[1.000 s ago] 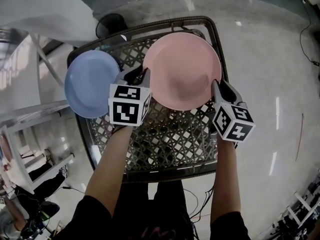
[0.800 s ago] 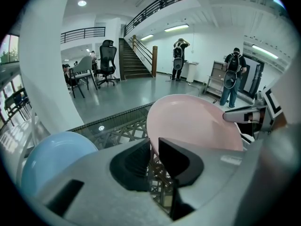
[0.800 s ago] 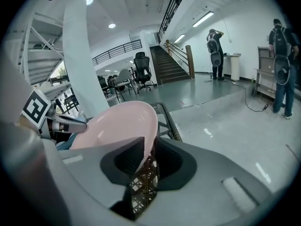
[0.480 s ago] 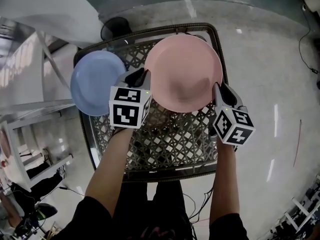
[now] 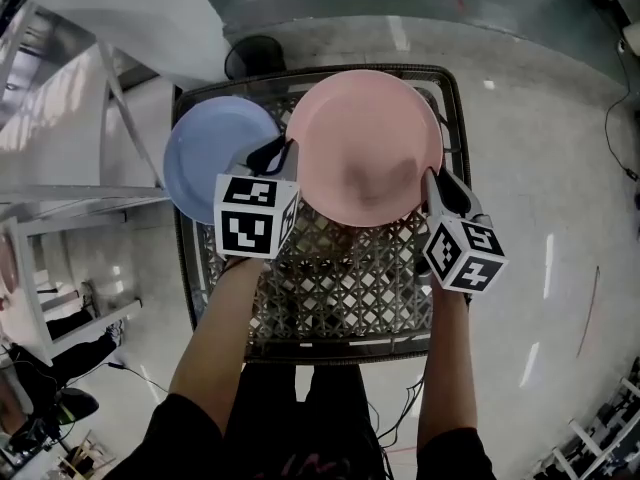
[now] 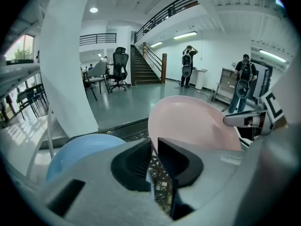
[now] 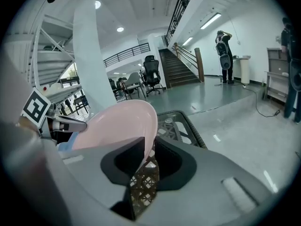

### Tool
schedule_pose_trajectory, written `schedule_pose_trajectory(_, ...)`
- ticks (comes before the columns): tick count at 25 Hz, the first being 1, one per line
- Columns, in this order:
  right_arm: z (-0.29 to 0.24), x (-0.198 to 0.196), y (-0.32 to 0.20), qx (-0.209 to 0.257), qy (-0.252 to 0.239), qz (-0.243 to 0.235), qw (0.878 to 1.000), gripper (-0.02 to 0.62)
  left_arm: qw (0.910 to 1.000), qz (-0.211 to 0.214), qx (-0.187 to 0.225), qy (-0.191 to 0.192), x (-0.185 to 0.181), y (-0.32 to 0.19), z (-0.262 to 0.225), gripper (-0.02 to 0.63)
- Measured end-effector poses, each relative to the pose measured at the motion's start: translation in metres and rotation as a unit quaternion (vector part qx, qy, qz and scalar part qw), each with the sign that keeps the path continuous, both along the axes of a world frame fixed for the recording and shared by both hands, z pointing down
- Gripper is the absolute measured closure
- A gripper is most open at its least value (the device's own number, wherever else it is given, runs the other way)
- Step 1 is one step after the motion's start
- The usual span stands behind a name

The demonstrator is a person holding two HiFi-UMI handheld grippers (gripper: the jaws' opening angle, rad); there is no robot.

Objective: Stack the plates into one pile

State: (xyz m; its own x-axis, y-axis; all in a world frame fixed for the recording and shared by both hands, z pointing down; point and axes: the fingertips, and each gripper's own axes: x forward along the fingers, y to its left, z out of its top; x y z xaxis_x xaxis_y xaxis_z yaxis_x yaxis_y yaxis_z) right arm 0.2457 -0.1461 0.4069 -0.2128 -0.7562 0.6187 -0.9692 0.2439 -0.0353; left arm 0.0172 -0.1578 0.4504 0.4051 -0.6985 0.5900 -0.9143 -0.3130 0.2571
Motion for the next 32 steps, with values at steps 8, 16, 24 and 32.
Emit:
schedule_pose_trajectory(8,0.000,-0.049,-0.017,-0.006,-0.004,-0.048,0.999,0.520,0.9988,-0.049,-0.004,0.001,-0.050,0.004,-0.002,0.568)
schedule_pose_trajectory(16,0.012,-0.125,-0.025,-0.014,-0.009,-0.107,0.994,0.520,0.9943,-0.106,-0.010,-0.003,-0.124,0.022,0.007,0.568)
schedule_pose_trajectory(24,0.029,-0.202,-0.026,-0.029,-0.009,-0.156,0.987,0.520,0.9880,-0.153,-0.019,-0.005,-0.196,0.044,0.021,0.568)
schedule_pose_trajectory(32,0.041,-0.260,-0.013,-0.038,-0.010,-0.190,0.981,0.520,0.9817,-0.188,-0.030,-0.001,-0.251,0.073,0.033,0.569)
